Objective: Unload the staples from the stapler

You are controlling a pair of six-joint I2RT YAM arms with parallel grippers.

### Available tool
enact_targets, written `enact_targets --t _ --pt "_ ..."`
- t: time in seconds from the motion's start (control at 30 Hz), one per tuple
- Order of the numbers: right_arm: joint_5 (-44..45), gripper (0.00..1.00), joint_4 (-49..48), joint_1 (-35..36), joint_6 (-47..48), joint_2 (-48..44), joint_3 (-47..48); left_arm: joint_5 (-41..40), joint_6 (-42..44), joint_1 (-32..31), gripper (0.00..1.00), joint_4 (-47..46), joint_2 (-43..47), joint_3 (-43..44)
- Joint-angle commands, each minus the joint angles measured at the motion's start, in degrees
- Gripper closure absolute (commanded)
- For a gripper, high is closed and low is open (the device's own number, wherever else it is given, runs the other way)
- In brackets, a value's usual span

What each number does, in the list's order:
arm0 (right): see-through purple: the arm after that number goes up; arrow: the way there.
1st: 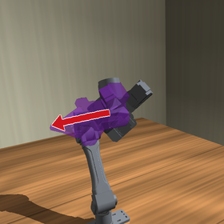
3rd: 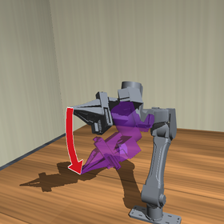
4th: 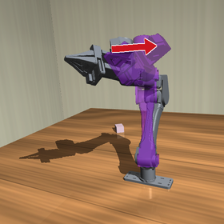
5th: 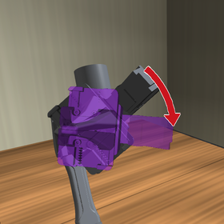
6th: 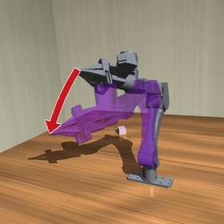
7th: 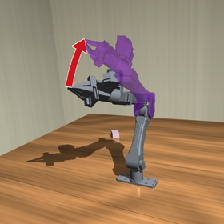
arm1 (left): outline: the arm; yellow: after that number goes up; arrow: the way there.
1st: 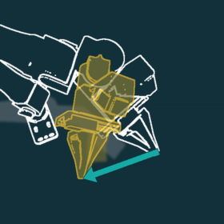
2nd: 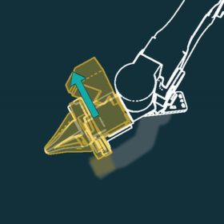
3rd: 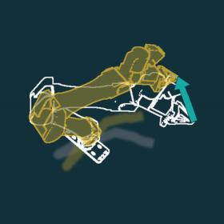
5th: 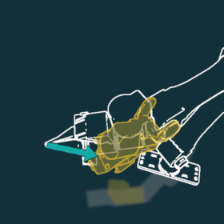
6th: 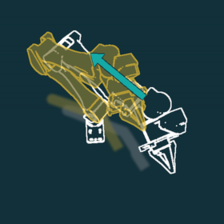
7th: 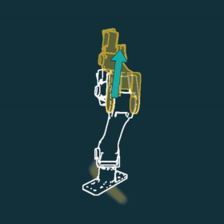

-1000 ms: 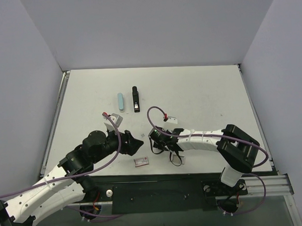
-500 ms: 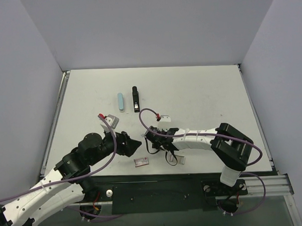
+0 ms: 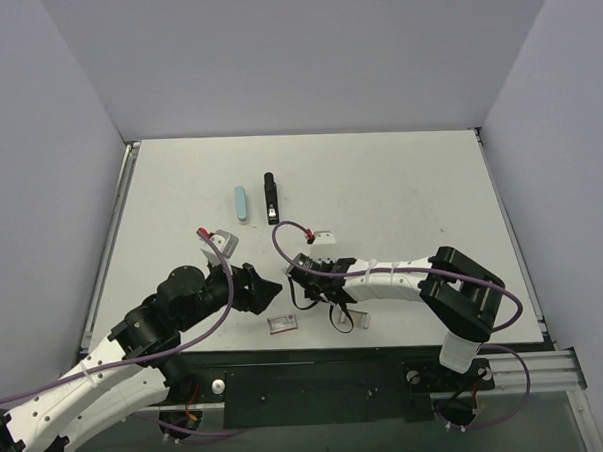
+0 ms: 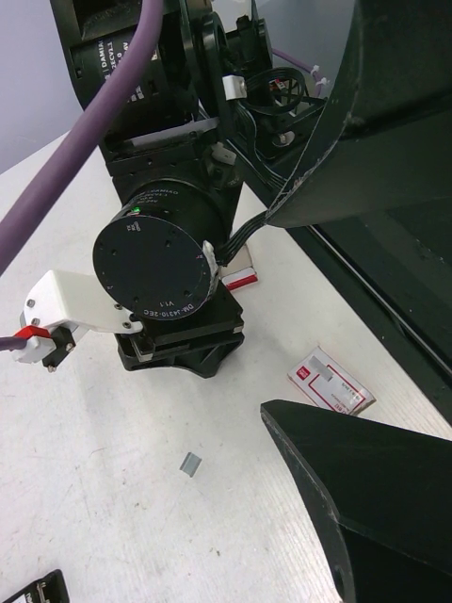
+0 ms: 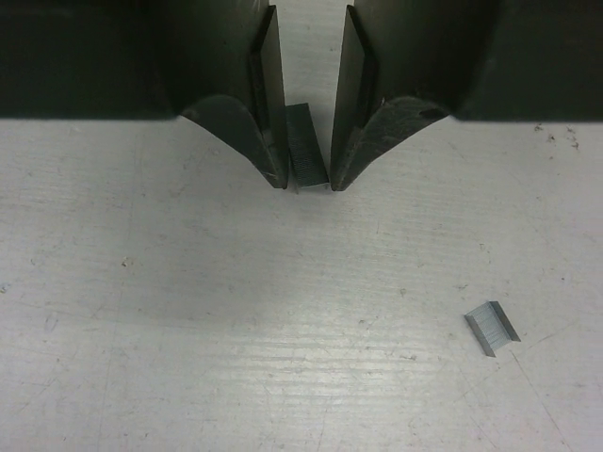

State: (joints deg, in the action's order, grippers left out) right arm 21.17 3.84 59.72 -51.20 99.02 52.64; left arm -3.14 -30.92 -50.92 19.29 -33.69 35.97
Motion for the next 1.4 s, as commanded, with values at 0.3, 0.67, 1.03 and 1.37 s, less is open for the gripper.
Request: enact_targets --t 0.3,0.67,1.03,1.37 --pt "-4.47 0.89 2.84 1.18 1.28 2.58 -3.86 -0.38 -0.55 -0.15 0.15 -1.09 -0.67 0.16" --pt "-5.26 1.0 3.28 1.62 0.49 -2.25 -5.18 -0.29 -0.99 -0.15 0.15 -0.83 -0.94 0.51" --pt "-0.87 1.0 10.04 3.03 -2.67 -19.11 -10.1 -0.03 -0.64 -0.15 0.15 -1.18 -2.34 1.21" --pt "5.81 0.96 16.73 4.26 -14.97 -32.21 -18.62 0.68 -0.46 -0.24 0.15 -2.06 -2.96 1.21"
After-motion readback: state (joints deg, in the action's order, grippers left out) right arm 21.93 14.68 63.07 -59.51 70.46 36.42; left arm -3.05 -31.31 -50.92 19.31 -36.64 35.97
